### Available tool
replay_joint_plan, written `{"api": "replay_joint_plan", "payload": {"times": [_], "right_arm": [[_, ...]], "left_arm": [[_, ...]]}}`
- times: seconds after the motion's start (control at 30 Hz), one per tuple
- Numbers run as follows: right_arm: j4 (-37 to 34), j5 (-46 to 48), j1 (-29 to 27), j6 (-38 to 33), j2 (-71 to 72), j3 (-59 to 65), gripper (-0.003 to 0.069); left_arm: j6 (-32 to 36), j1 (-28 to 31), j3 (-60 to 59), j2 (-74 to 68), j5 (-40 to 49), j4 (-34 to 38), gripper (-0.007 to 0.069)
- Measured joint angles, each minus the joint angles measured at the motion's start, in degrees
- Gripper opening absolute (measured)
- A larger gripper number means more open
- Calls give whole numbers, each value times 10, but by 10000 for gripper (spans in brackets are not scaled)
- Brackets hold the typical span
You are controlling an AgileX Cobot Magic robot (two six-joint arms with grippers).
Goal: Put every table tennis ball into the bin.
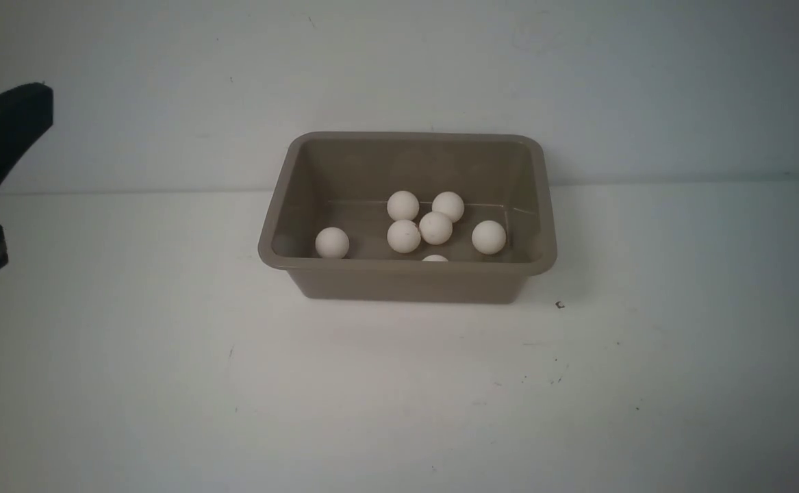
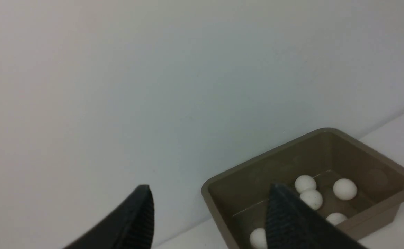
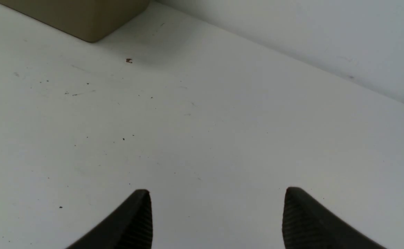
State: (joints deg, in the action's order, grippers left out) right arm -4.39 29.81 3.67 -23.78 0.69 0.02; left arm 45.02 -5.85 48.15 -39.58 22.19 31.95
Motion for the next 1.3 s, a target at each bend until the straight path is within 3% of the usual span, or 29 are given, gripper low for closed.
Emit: {"api": "replay_joint_plan", "payload": {"times": [0.07, 0.2, 0.53, 0.97, 1.3], "right_arm": [[0, 0, 0, 0, 0, 0, 462], [0, 0, 0, 0, 0, 0, 462], [0, 0, 0, 0, 0, 0, 462], [0, 0, 0, 0, 0, 0, 462], [0, 0, 0, 0, 0, 0, 462]], "left_arm": [[-125, 0, -1, 0, 0, -96, 394], [-221, 0, -17, 1, -1, -185, 394], [-242, 0, -140, 44, -32, -214, 394], [-317, 58, -403, 309, -34, -237, 394], [-321, 63, -480, 399, -4, -245, 394]]}}
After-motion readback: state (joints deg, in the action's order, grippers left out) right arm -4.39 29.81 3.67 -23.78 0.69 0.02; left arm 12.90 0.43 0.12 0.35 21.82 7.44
